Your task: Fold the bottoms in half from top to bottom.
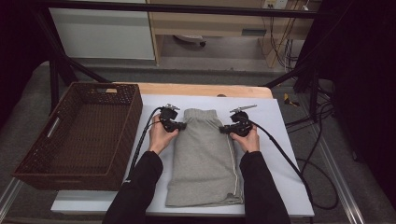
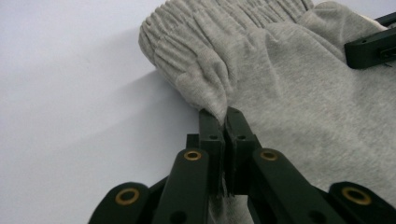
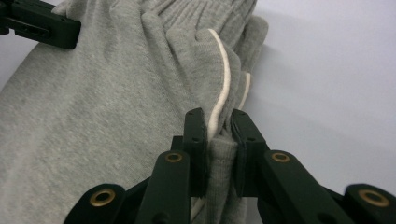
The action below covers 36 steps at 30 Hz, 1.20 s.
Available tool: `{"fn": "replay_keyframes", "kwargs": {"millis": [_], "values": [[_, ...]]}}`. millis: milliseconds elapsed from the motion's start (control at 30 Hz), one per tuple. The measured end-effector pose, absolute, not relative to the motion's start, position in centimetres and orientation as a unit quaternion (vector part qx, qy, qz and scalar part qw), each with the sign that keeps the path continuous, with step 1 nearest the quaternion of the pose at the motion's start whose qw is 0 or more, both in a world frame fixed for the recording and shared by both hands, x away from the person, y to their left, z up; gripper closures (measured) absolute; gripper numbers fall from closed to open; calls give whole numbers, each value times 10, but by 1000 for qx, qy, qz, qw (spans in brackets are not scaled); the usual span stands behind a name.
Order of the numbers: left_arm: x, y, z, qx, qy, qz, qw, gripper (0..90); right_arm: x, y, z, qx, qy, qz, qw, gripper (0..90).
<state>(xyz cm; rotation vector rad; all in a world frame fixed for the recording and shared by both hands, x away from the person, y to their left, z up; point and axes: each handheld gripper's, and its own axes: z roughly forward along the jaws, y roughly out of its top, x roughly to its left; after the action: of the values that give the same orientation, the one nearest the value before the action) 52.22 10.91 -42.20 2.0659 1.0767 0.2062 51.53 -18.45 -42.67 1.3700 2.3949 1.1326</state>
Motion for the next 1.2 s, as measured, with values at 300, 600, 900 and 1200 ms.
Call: {"fn": "replay_keyframes", "kwargs": {"millis": [300,600,900,1200], "values": [[524,109,-407,818,413,90,391,878,513,-187,-417,454,794,394,91,787],[529,107,-395,819,406,99,393,878,513,-189,-413,455,785,407,107,791],[533,108,-387,812,403,104,410,878,511,-188,-405,443,773,427,152,791],[521,112,-382,816,381,107,421,878,503,-188,-400,418,783,430,166,791]]}}
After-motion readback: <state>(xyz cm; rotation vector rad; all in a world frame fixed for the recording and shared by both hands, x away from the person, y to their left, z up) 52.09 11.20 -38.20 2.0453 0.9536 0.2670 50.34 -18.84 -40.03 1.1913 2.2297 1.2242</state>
